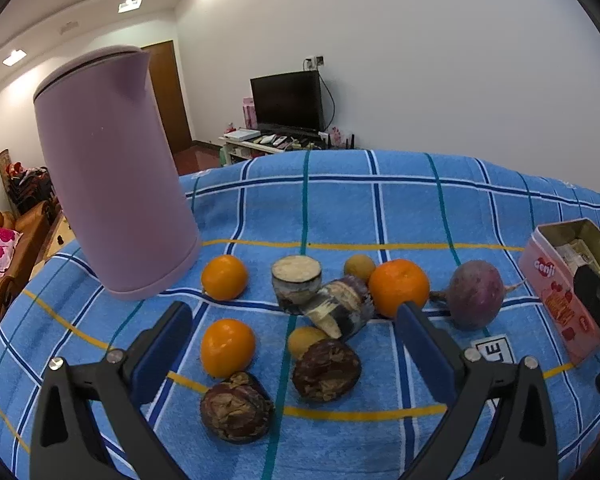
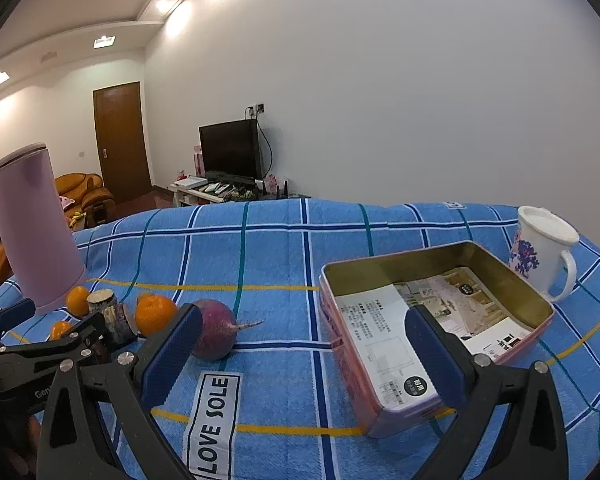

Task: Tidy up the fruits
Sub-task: 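Grasp the purple beet with the right tool while the left tool grasps a brown mangosteen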

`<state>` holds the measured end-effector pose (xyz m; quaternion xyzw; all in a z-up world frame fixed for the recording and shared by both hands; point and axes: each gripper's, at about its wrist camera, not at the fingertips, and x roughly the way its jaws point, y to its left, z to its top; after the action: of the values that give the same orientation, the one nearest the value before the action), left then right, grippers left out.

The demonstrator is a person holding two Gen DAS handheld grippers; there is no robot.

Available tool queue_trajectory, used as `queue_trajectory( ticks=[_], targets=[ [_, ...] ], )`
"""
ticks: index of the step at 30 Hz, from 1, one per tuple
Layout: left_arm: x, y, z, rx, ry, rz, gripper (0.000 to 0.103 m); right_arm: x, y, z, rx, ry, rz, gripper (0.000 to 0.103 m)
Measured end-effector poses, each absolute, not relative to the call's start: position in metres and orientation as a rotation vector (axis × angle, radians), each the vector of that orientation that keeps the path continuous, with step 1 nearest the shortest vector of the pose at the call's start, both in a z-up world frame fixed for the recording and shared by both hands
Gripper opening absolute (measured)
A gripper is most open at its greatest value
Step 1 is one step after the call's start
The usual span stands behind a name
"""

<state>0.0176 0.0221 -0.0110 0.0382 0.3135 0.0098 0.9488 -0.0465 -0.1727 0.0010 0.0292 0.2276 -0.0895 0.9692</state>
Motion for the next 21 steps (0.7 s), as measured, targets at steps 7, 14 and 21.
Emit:
queue_trajectory(
  ticks=[7, 14, 21],
  targets=[
    [0.02, 0.025, -0.013, 0.077, 0.655, 0.02, 0.103, -0.047, -0.176, -0.001, 0.077, 0.47, -0.178, 0.102],
    [0.03, 0.042, -0.011, 0.054, 0.695, 0.041, 0.103, -0.039, -0.172, -0.001, 0.077, 0.502, -0.117, 0.099],
    [0.042, 0.085, -0.003, -0.08, 0.725, 0.051, 0.103, -0.018, -0.158, -0.003, 0.056, 0.571, -0.017, 0.079]
  ],
)
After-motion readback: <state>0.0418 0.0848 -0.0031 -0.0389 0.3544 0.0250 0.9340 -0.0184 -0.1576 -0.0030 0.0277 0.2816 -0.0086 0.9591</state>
